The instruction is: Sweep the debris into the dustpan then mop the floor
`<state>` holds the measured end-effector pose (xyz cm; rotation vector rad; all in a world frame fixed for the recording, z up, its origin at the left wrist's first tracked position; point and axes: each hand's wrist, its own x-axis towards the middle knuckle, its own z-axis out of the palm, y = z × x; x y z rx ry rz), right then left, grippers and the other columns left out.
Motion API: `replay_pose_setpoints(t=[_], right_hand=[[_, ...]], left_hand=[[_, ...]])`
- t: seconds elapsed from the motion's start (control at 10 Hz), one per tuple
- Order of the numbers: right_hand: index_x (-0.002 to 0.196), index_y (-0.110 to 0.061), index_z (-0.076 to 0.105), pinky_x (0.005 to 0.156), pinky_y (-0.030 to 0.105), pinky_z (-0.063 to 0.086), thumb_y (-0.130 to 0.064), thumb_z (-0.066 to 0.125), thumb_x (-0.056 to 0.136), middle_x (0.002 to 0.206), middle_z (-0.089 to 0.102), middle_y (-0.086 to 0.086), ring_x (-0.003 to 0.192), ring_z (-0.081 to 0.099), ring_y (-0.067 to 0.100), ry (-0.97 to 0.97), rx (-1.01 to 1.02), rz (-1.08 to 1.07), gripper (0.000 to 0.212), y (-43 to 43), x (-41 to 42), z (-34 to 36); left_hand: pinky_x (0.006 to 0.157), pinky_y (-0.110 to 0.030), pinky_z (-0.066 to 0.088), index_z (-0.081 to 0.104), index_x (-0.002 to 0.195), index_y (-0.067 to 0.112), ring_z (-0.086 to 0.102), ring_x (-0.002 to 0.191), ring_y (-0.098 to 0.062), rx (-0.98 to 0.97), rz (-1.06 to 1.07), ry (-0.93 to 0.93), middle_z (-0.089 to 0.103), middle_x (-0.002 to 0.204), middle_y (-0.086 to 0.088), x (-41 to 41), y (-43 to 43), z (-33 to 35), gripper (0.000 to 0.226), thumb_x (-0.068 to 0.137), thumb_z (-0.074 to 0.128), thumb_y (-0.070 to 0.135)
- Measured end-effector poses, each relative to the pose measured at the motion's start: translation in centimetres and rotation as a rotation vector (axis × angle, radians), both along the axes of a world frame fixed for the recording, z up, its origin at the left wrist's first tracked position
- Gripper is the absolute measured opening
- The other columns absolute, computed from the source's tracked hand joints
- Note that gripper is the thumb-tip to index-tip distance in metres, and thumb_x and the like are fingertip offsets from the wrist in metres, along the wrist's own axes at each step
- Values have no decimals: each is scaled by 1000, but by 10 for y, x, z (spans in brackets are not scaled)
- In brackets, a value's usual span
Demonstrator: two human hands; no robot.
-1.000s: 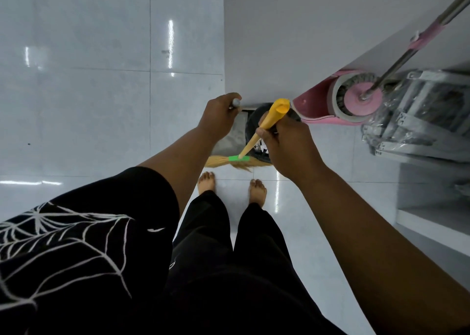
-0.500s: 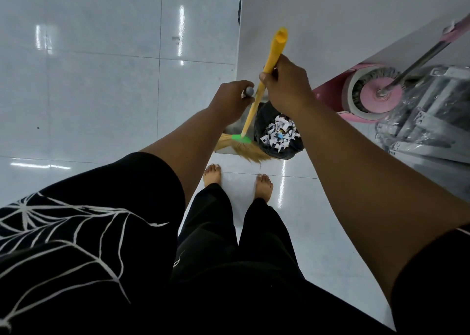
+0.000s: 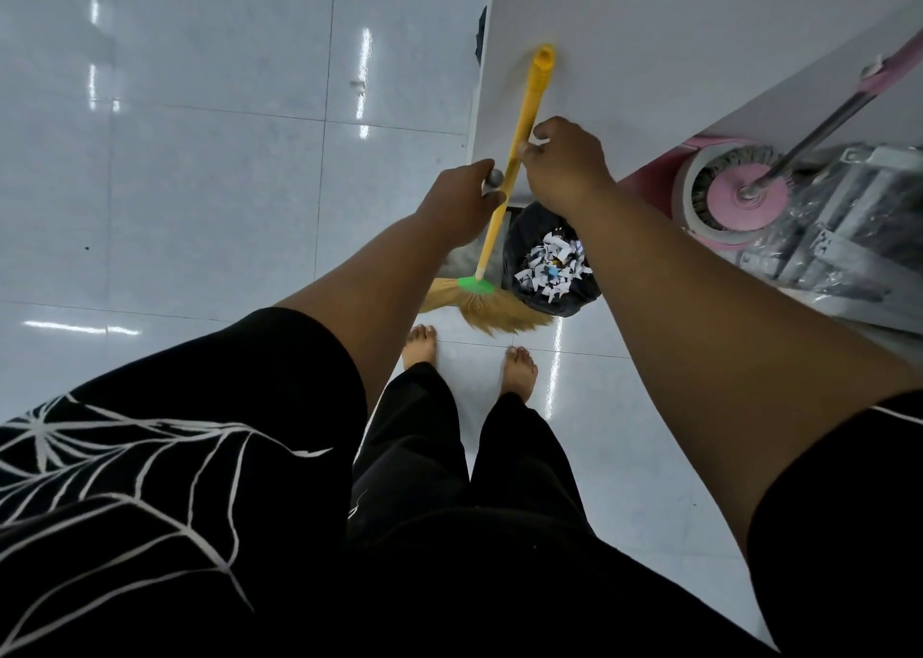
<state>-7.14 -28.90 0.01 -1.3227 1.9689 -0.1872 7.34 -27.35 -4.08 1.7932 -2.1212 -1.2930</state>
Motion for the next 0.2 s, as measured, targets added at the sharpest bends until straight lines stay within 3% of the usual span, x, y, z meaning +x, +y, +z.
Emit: replay_pose_setpoints(t=[0.1,0.2], right_hand=[[140,-12,49,75,14,37,-34,52,100,136,57,7,117,58,22,-8,-17,-22,46,12,-2,2],[142,-11,47,82,18,40,-34,53,99,136,57,10,118,58,23,-29,-27,-41,49,26,-8,14]], left_hand=[[83,-30,44,59,109,9,61,100,-27,-29,-3,-27,67,108,-8,3,2,6,22,96,54,25],[96,-35,43,51,133,6,55,119,-31,-30,8,-60,60,129,-15,5,6,25,42,99,51,31]])
